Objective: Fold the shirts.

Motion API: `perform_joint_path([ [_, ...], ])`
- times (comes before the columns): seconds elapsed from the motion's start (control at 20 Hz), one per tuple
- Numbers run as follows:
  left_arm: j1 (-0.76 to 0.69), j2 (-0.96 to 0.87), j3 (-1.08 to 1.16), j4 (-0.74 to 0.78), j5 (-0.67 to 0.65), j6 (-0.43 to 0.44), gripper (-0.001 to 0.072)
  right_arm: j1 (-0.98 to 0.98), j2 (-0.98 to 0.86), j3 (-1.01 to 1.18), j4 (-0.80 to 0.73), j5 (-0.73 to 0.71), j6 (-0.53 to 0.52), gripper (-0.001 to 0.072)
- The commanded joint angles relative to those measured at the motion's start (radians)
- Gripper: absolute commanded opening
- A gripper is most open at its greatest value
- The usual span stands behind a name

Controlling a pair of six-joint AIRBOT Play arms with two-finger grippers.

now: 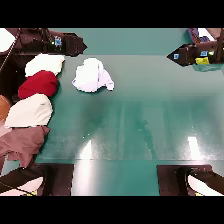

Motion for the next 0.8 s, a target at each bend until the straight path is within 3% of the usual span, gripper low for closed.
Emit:
perform_joint_path([
  [0.0, 0.0, 0.0, 0.0, 0.0, 0.0, 0.0, 0.0023, 0.0, 0.0, 0.0, 0.0, 0.0, 0.0, 0.0016],
  [0.5, 0.0, 0.0, 0.0, -0.002, 0.002, -0.001, 0.0023, 0.0, 0.0, 0.0, 0.0, -0.005, 0.0, 0.0016],
  [0.65, 0.0, -0.004, 0.0, 0.017, 0.046, 0.006, 0.0024, -0.001, -0.001, 0.0, 0.001, -0.1, 0.0, 0.0016],
  [0.7, 0.0, -0.011, -0.002, 0.08, 0.063, 0.005, 0.0082, 0.004, -0.001, 0.0, 0.006, -0.123, 0.0, 0.0017],
  [0.75, 0.003, -0.027, -0.007, 0.172, 0.072, -0.018, 0.0386, 0.011, -0.001, 0.0, 0.008, -0.131, 0.001, 0.0017],
])
